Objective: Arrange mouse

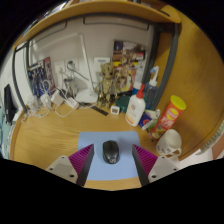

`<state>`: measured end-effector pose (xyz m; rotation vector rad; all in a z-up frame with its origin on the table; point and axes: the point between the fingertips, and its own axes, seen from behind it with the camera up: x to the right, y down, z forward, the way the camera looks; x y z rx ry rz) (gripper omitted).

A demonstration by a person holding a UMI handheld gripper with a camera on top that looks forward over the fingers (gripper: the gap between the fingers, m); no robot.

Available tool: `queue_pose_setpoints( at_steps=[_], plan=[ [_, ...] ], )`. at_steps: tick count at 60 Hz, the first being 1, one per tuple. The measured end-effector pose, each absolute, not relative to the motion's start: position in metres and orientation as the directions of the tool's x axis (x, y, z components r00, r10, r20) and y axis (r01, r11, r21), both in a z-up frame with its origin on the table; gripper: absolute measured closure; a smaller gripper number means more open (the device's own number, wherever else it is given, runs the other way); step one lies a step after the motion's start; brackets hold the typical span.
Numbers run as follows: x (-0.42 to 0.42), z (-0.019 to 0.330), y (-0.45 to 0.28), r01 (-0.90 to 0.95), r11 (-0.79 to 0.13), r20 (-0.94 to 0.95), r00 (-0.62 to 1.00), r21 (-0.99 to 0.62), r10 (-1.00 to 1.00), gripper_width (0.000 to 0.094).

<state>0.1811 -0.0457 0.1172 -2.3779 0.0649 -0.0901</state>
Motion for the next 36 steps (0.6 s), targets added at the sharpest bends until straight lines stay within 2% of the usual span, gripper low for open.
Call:
queue_pose_setpoints(
  at_steps=[5,12,36],
  plan=[
    [0.174,0.157,-0.057,-0.013,-0.678,0.057,0.995,-0.735,-0.081,0.0175],
    [0.156,0.196,-0.074,-0.03,-0.628,0.037,0.995,-0.778,-0.094,0.017],
    [0.104,0.253,-0.149,-0.013,-0.569,0.033,0.997,-0.822,-0.07,0.0178]
  ],
)
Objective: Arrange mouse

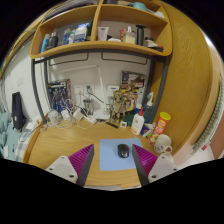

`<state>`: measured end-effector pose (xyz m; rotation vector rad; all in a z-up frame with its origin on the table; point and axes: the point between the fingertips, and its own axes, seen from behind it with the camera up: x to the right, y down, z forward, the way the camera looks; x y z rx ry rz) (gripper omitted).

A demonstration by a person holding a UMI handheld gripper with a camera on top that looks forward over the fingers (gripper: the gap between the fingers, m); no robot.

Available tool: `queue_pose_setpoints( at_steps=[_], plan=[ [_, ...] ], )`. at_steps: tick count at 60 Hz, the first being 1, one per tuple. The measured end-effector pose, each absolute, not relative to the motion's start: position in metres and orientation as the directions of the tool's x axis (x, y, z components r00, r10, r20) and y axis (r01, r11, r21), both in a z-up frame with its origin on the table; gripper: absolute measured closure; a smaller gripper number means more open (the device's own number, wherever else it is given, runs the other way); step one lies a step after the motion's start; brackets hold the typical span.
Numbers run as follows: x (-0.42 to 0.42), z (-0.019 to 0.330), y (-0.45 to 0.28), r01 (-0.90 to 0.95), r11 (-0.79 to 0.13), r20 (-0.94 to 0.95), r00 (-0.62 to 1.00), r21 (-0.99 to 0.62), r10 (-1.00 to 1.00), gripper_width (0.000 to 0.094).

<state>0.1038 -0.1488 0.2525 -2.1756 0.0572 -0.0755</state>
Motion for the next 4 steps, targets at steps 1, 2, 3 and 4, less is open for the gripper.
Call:
queue_pose_setpoints(
  at_steps=[1,2,3,4],
  plan=[
    [0.1022,0.2536,-0.1509,-0.014,-0.567,0.03,0.997,-0.824,-0.068,0.0178],
    [0.1005,0.2548,-0.153,-0.014,-0.564,0.029,0.997,-0.826,-0.067,0.0178],
    [0.0986,0.2564,-0.1551,-0.014,-0.562,0.027,0.998,-0.827,-0.065,0.0177],
    [0.0965,0.2579,-0.1567,-0.013,-0.559,0.027,0.998,-0.829,-0.063,0.0176]
  ],
)
